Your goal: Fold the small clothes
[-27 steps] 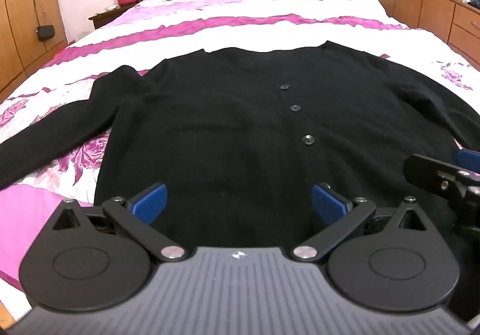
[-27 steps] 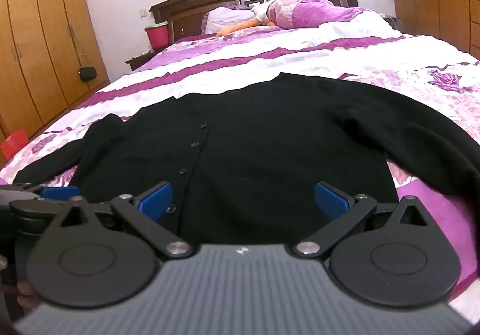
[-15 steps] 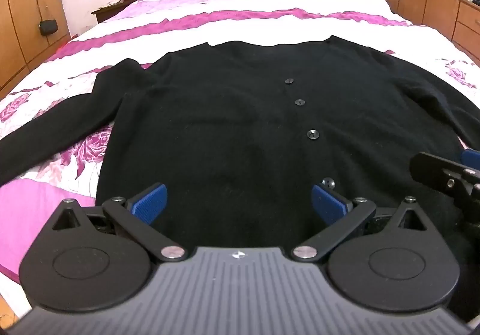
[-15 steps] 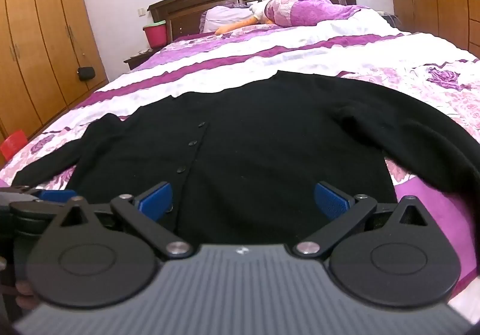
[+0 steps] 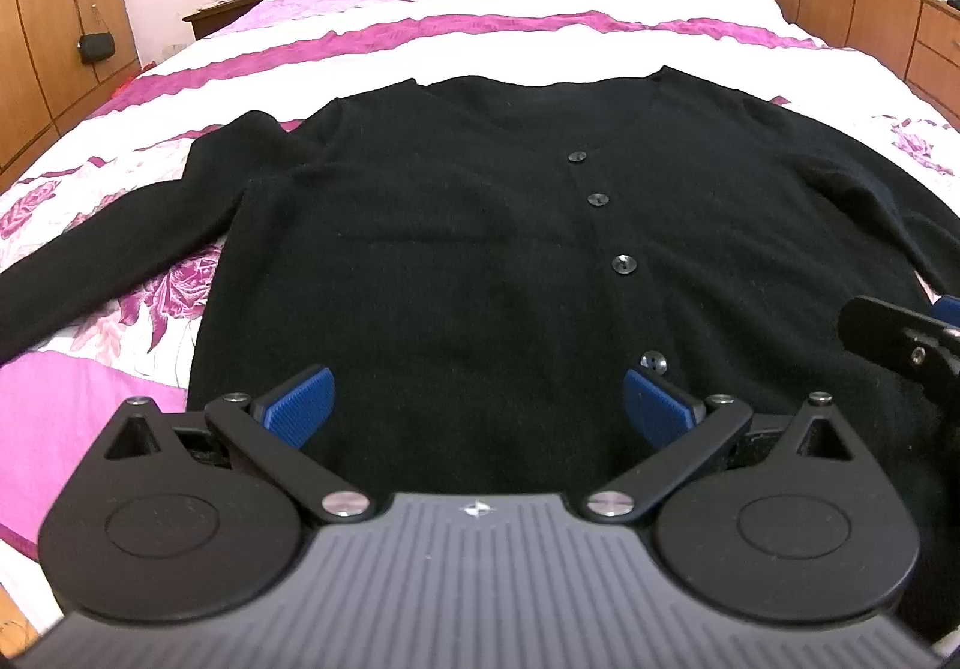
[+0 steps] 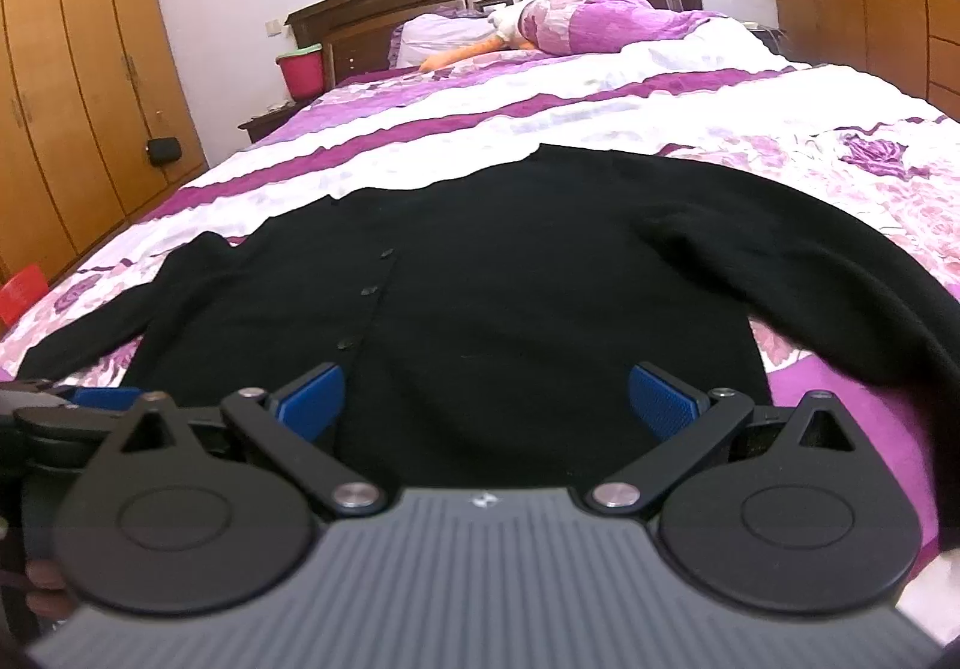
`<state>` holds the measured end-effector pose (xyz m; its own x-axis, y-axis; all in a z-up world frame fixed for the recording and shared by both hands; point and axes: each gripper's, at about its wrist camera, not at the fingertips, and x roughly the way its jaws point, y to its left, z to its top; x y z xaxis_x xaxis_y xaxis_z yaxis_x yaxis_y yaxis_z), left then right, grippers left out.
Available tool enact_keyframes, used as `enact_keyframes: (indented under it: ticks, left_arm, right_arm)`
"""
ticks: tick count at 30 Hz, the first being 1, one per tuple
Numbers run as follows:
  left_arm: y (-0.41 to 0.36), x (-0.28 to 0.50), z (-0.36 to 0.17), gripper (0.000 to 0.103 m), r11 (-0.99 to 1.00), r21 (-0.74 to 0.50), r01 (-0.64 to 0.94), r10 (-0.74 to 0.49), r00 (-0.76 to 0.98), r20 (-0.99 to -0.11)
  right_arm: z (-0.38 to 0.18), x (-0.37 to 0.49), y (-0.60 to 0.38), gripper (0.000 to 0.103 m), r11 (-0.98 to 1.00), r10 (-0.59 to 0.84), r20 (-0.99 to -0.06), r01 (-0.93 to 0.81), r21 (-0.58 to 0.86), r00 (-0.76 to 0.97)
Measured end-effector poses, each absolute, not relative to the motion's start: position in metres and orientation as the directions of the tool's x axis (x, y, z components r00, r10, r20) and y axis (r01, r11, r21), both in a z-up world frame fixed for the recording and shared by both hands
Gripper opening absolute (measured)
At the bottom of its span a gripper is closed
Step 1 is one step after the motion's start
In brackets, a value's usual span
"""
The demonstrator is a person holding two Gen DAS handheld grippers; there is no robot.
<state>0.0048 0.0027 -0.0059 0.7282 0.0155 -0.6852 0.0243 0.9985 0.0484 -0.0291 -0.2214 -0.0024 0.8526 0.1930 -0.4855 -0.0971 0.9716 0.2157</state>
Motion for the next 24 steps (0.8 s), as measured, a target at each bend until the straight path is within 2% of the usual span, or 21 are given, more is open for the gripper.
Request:
enact_keyframes:
  ticks: [24]
  left_arm:
    - [-0.006,0.014,-0.008,0.103,0.999,0.041,0.036,0.003,0.712,-0.702]
  right_arm:
    - [0.003,-0.031,-0.255,0.103,0.981,0.142,-0.499,-0.054,0.187,0.855]
